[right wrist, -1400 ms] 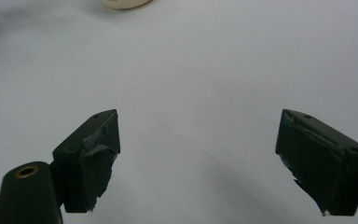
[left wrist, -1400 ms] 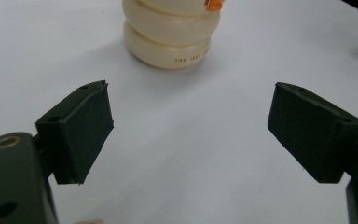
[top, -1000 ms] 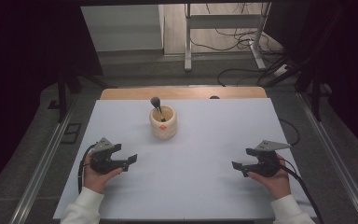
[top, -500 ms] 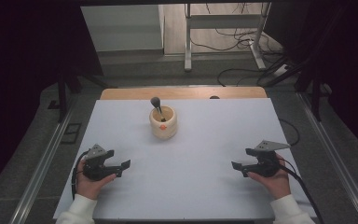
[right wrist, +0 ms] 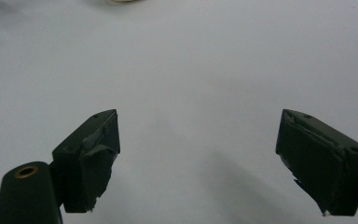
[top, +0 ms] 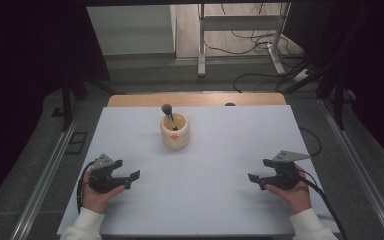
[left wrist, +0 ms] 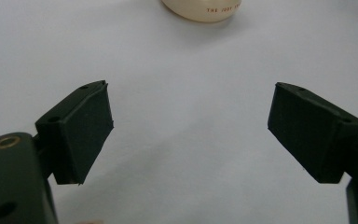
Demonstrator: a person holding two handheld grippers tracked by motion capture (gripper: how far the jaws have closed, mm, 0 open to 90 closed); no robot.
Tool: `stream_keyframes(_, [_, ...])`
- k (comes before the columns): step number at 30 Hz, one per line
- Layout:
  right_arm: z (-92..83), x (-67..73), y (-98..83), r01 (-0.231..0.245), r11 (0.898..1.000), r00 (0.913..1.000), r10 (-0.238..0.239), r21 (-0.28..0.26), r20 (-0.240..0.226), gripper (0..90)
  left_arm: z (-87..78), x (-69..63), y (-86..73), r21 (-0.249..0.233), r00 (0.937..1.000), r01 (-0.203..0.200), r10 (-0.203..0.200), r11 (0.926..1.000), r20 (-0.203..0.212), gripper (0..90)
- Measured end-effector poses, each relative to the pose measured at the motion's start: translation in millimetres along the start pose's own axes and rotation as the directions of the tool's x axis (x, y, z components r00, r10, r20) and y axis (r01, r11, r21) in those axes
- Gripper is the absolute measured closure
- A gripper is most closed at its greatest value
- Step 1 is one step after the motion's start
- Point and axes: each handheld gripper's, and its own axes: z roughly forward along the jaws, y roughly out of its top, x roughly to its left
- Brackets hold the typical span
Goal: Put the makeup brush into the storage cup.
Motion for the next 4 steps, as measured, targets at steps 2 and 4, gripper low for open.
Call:
stream_keyframes(2, [0.3,-0.1,-0.1,0.001,1.000,1.0000,-0.001,0.001,0.000,14.3,0.3,-0.3,0.1,0.001,1.0000,-0.002,0.002,1.0000,0.000,14.3])
stream_keyframes(4, [0.5,0.0,-0.1,0.002,1.000,1.0000,-0.002,0.001,-0.001,14.2,0.6,-0.2,0.2,0.002,1.0000,-0.002,0.002,1.0000,0.001,14.2])
